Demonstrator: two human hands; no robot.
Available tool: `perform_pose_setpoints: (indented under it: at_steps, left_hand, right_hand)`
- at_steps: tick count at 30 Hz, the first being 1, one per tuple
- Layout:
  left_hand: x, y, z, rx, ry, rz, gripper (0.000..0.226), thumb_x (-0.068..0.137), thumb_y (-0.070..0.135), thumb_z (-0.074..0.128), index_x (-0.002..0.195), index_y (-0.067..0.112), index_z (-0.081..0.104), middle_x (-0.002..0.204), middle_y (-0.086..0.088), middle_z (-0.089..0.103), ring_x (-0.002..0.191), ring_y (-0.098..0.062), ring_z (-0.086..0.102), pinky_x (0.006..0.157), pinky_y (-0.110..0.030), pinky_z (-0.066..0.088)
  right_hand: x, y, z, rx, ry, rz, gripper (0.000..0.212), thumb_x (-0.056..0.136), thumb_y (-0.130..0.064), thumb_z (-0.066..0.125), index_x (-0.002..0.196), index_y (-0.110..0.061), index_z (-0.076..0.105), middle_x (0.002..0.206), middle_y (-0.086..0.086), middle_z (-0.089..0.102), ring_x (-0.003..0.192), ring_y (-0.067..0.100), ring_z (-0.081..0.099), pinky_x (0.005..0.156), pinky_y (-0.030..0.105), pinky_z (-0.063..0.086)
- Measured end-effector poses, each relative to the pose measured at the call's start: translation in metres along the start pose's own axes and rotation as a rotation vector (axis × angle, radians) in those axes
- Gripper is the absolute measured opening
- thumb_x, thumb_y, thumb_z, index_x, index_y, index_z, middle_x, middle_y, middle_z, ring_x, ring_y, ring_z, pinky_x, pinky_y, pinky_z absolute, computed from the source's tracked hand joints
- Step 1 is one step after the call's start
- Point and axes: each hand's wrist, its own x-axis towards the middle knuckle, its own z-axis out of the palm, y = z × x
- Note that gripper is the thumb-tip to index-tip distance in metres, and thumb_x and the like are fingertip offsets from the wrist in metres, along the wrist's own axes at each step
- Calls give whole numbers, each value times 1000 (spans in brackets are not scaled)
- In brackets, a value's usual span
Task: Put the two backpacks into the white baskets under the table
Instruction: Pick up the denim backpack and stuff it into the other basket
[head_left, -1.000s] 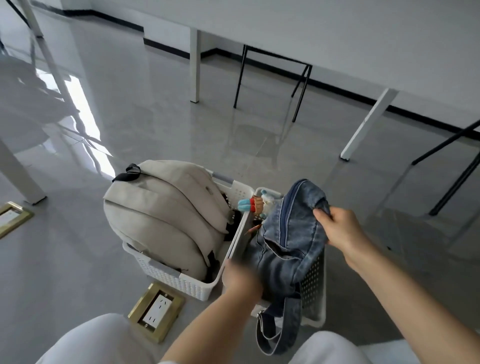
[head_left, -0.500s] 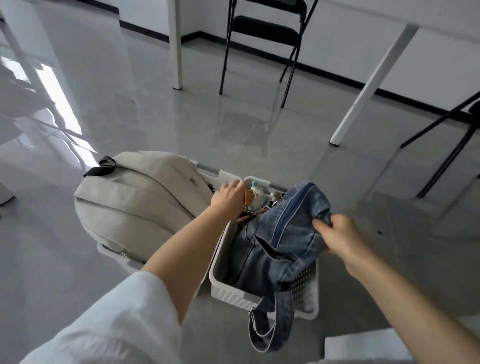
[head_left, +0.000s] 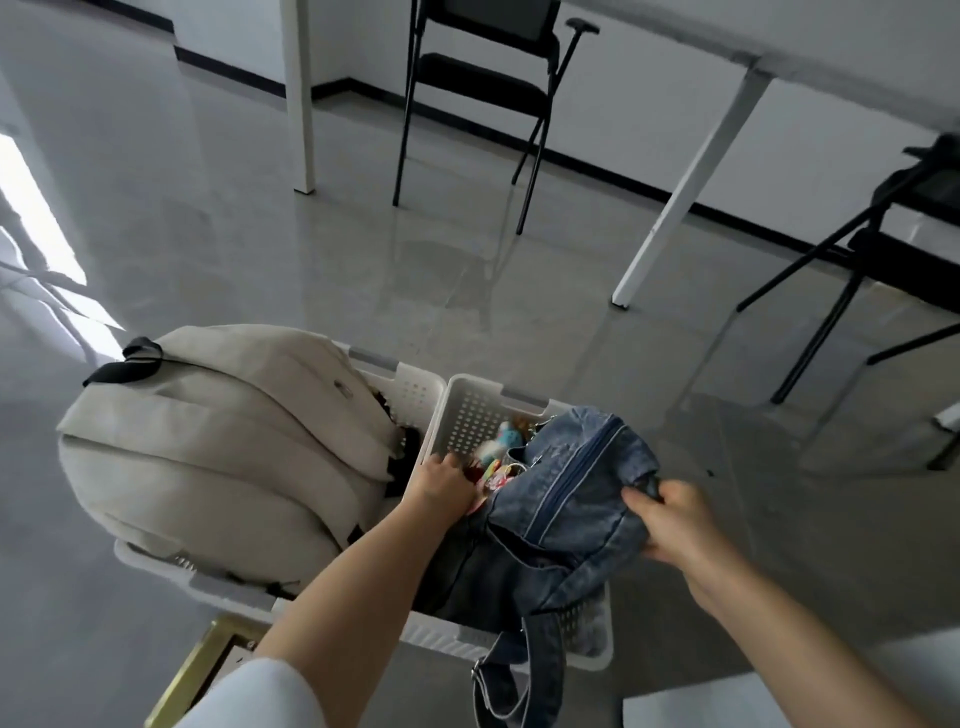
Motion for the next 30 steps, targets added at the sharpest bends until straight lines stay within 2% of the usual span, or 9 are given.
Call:
perform_pose_setpoints:
  at_steps: [5,9,12,15,17,21,24,27,30]
  left_hand:
    - [-22,-6,-21,-226,52,-32,55,95,25,38,149,14,31,156,-9,30,146,-32,18,118,-42,15]
    - [-58,10,-56,-909,253,-52,47,90,23,48,136,19,51,139,-5,56,130,-25,46,107,-31,34]
    - [-80,32,-79,-1445,-36,-61,34,95,28,50,116,9,69,112,-8,71,107,-21,64,86,-24,49]
    - [-98,42,-78,-1424,-134,-114,54,71,61,64,78,9,75,79,-6,75,77,-21,69,77,-32,53]
    - [-105,46,-68,-1295,-93,-115,46,76,54,68,61,11,65,63,-5,63,62,-19,57,69,-37,47]
    - [-124,49,-61,-1132,-160,-19,41,72,69,59,74,29,70,79,7,68,85,-18,61,100,-54,41]
    - [-139,58,-60,-696,33,7,15,84,45,59,82,30,56,90,15,52,108,-14,48,109,-51,22]
    - [-149,65,-63,-664,166,49,17,89,36,57,81,28,45,88,16,46,106,-15,48,107,-45,24]
    - [-154,58,-64,-699,243,93,24,89,35,60,76,22,44,74,14,45,80,-15,45,83,-33,34]
  right_hand:
    - [-4,-10,-3,49,-57,71,6,91,-4,56,89,-6,60,88,15,68,78,29,66,60,34,53]
    - [-12,-21,-3,-117,-267,12,10,82,-6,63,90,-2,62,89,16,69,84,31,67,74,43,57]
    - [-23,-17,12,-578,-616,-160,51,65,-39,70,89,5,66,85,16,70,81,26,67,74,45,52]
    - [-36,-16,30,-843,-838,-154,34,77,-41,63,80,-8,66,84,10,65,79,18,57,74,38,46]
    - [-38,-24,30,-814,-878,-20,16,89,-29,55,83,-17,65,85,2,62,84,17,56,77,32,46]
    - [-25,-39,16,-890,-781,165,26,87,-11,54,106,-7,71,78,-6,69,87,21,69,87,32,56]
    - [-2,-48,10,-717,-502,215,25,84,-9,51,94,-3,74,75,1,73,76,23,72,81,34,57]
    - [37,-45,11,-402,-3,86,37,81,-26,48,103,-3,65,103,17,70,89,36,68,84,43,57]
    - [45,-33,26,-441,-74,152,57,94,-43,45,136,-5,46,139,22,49,122,43,52,93,51,50]
